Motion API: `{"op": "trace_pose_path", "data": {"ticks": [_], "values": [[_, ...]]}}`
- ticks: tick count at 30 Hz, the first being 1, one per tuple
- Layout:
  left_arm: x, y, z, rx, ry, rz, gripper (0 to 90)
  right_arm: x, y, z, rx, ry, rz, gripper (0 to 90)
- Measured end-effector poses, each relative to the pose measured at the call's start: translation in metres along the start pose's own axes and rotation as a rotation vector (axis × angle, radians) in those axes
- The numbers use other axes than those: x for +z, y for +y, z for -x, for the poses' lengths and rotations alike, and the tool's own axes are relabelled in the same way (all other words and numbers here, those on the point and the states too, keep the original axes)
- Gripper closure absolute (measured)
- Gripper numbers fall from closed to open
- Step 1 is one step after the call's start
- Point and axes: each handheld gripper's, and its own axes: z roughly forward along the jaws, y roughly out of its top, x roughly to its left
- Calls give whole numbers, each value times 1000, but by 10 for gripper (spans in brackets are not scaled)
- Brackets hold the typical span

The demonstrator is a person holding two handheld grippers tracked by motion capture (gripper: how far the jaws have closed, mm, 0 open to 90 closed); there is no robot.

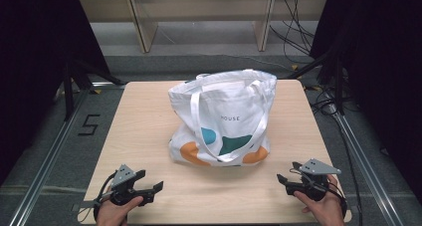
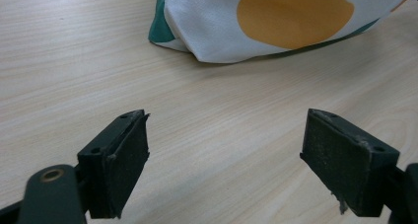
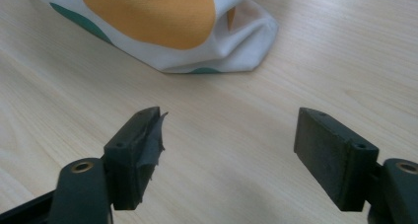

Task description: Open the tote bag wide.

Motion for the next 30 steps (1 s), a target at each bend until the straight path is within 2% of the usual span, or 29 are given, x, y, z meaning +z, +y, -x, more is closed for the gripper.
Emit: {"op": "trace_pose_path", "data": {"ticks": [1,2,3,4,5,6,8,10,11,12,13,14,16,17,18,19,21,23,24,25,26,27,28,29,30], "values": [[0,0,0,0,0,0,170,1,0,2,-26,6,11,265],[0,1,0,2,-4,5,173,2,0,3,-26,16,5,264],[0,1,-1,14,-3,-3,176,1,0,3,-26,13,7,259],[0,1,-1,9,-6,-2,177,1,0,3,-27,11,10,242],[0,1,0,11,-10,2,180,1,0,2,-33,-10,10,225],[0,1,0,8,-13,3,191,1,0,1,-18,-14,8,211],[0,3,0,-6,-25,3,198,1,1,1,-24,-20,30,175],[0,4,0,-2,-17,11,211,2,2,1,-24,-17,32,161],[-1,5,-1,8,-20,8,228,0,3,0,3,-8,15,160],[-1,7,-1,0,-25,14,229,0,4,0,-4,-10,22,169],[-2,8,0,-8,-19,19,239,1,6,3,-40,10,29,180],[-2,10,0,10,-25,26,251,-1,7,0,5,-4,22,193],[-2,14,1,4,-20,30,251,-1,10,3,-26,-5,34,229],[-2,16,1,14,-29,30,263,-1,12,5,-48,-4,44,245],[-1,18,2,19,-37,32,295,-3,14,3,-14,0,39,259],[0,20,3,13,-36,38,315,-3,16,5,-23,2,47,275],[1,27,3,38,-47,34,374,-5,21,5,-22,1,62,324],[3,36,5,40,-55,46,402,-6,29,7,-13,41,78,429],[5,41,5,40,-61,61,441,-7,34,8,-23,45,92,455],[6,47,5,50,-69,72,465,-8,39,9,-32,61,82,475],[7,53,6,53,-62,86,501,-7,44,9,-49,49,111,503],[7,59,5,66,-66,94,535,-8,50,8,-49,64,107,521],[8,65,6,65,-62,102,563,-9,56,8,-58,58,120,549],[10,71,7,60,-68,108,635,-10,69,9,-86,73,130,599],[11,77,6,71,-67,107,635,-10,69,9,-86,73,130,599]]}}
